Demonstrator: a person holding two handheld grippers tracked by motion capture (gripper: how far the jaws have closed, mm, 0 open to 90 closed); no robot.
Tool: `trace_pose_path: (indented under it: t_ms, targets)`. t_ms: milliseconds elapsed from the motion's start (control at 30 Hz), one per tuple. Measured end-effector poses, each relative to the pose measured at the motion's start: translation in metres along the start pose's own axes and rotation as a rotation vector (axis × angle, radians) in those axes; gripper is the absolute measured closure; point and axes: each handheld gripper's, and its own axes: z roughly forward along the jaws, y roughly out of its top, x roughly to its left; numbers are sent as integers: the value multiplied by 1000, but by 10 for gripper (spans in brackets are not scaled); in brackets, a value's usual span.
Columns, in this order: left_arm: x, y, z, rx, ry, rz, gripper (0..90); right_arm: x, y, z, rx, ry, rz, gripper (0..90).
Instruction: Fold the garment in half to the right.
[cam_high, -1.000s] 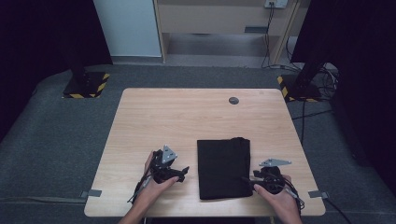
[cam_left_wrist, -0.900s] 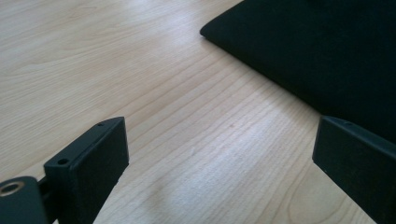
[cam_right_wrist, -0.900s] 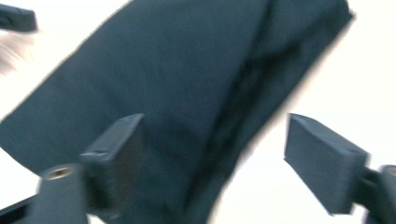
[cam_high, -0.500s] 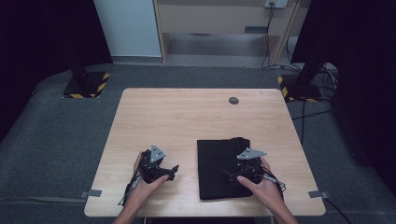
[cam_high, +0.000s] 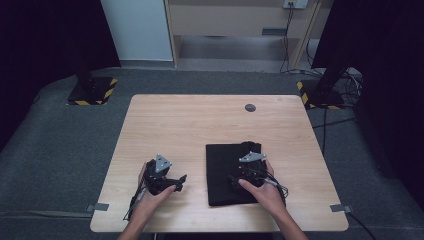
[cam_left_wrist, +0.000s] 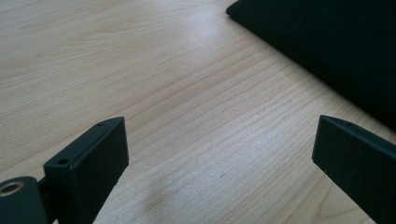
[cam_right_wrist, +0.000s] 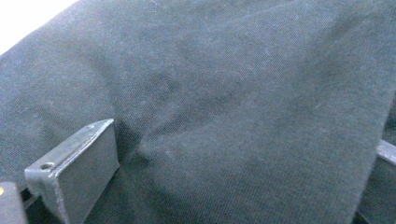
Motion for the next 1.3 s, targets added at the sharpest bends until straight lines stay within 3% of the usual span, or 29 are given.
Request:
trace_pose_path:
  t_ms: [300, 500, 633, 767, 967, 1300]
  targets:
    - [-1, -1, 1, 7, 10, -7, 28, 10, 20, 19, 8, -39, 28, 5]
    - [-2, -2, 3, 17, 7, -11, 29, 8, 25, 23, 16, -45, 40, 5]
    - [-4, -2, 4, 24, -9, -22, 29, 6, 28, 22, 19, -25, 46, 8]
    - [-4, -2, 3, 35, -9, -40, 29, 2, 32, 7, 10, 11, 85, 32]
    - [-1, 0, -2, 31, 4, -58, 28, -12, 41, -26, -37, 16, 66, 23]
    - [3, -3, -11, 31, 19, -61, 28, -36, 22, -58, -68, -7, 79, 24]
